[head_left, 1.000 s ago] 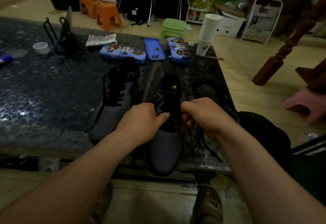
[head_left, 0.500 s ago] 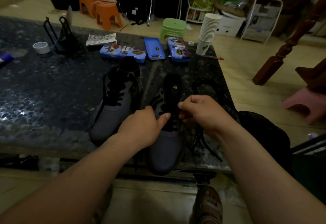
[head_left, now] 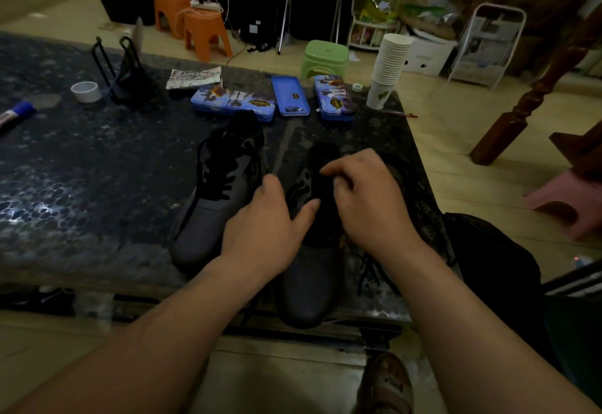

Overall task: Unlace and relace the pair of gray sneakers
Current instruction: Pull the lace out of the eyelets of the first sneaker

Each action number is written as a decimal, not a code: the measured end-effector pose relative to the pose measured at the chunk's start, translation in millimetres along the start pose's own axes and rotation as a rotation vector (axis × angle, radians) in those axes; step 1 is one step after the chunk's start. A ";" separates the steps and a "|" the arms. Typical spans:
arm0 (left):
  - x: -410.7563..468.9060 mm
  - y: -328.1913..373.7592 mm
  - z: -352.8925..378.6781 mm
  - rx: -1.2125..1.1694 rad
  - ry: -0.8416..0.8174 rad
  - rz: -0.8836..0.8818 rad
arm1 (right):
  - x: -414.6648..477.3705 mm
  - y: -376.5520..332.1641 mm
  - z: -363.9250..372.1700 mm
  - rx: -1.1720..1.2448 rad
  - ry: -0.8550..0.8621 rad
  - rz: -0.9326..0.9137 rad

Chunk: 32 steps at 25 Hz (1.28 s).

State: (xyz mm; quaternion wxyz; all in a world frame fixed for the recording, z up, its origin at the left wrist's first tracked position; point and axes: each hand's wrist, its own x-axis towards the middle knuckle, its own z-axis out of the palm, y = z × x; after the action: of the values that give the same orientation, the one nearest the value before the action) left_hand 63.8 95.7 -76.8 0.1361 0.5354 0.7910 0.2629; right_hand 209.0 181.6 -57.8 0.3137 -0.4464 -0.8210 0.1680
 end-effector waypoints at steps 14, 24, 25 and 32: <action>14.4 3.5 -1.3 -0.138 0.079 0.017 | 16.8 -11.5 19.0 -0.114 -0.236 0.073; 15.6 -2.2 4.8 -0.131 0.102 0.118 | 2.8 -4.6 -33.9 0.668 -0.209 0.435; 14.7 -1.1 3.8 -0.115 0.128 0.206 | 0.6 -4.1 -35.3 0.668 -0.238 0.391; 13.1 23.2 -11.4 -0.104 0.252 0.533 | -13.0 -6.7 -41.0 0.699 -0.329 0.502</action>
State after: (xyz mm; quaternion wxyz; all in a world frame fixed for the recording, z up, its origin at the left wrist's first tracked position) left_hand 71.0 111.3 -53.6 -0.0099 0.6796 0.6188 0.3939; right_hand 237.3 166.8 -28.2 0.2605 -0.4664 -0.6203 0.5743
